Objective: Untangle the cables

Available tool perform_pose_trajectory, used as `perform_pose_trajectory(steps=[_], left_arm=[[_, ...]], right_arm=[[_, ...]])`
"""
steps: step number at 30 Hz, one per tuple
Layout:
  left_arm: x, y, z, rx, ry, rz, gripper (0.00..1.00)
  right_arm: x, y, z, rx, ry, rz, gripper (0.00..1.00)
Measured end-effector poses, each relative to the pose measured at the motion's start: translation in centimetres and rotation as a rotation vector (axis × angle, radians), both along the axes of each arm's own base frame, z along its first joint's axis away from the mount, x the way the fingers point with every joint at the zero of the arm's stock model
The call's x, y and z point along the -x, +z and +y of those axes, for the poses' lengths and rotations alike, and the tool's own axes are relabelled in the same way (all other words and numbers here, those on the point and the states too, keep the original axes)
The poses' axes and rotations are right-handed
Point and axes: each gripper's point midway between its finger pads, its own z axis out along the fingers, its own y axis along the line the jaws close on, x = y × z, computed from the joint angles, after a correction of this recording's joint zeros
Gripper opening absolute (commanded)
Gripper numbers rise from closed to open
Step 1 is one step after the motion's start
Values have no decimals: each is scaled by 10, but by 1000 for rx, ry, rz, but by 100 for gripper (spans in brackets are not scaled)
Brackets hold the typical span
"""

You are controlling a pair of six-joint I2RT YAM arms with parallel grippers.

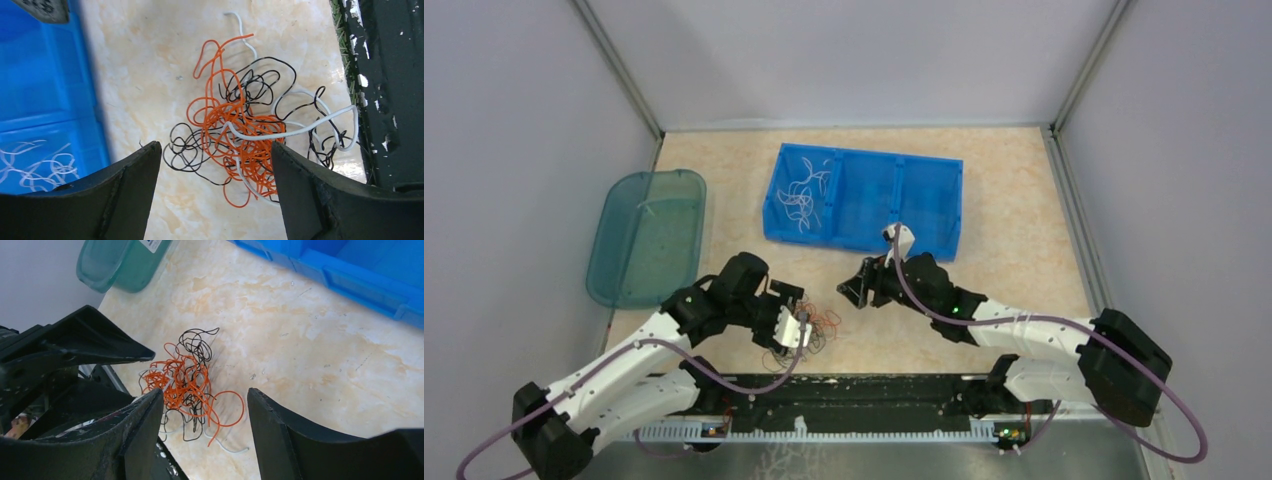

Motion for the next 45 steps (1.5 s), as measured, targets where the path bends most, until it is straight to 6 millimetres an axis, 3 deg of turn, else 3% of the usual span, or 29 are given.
perform_pose_trajectory(steps=[4,8,12,19,23,24,26,28,29,33,39,42,45], left_arm=[[2,13,-3,53,-27,-45,85],[1,19,-2,69,-3,-52,84],[-10,35,5,77,61,-126,90],[-25,63,29,91,200,-240,93],[-27,85,36,127,270,-259,94],[-26,89,37,135,281,-263,94],[-24,96,40,156,298,-268,95],[-22,102,42,169,306,-271,95],[-21,103,43,172,307,-271,96],[-20,101,42,165,304,-260,96],[-12,86,27,153,237,-161,95],[-4,73,16,142,201,-60,94],[2,56,6,116,186,53,93]], right_arm=[[0,0,0,4,19,-10,64],[9,-7,12,35,127,-15,70],[14,-20,41,106,286,-15,75],[0,-25,102,197,421,-76,74],[0,-61,121,262,452,-37,62],[2,-75,123,289,460,-17,55],[6,-99,125,338,474,22,28],[7,-117,124,375,460,60,4],[5,-118,124,381,446,64,0],[-15,-115,113,386,329,82,0],[-46,-92,38,348,21,122,0],[-46,-79,20,292,-65,129,0],[-39,-79,15,248,-98,155,0]])
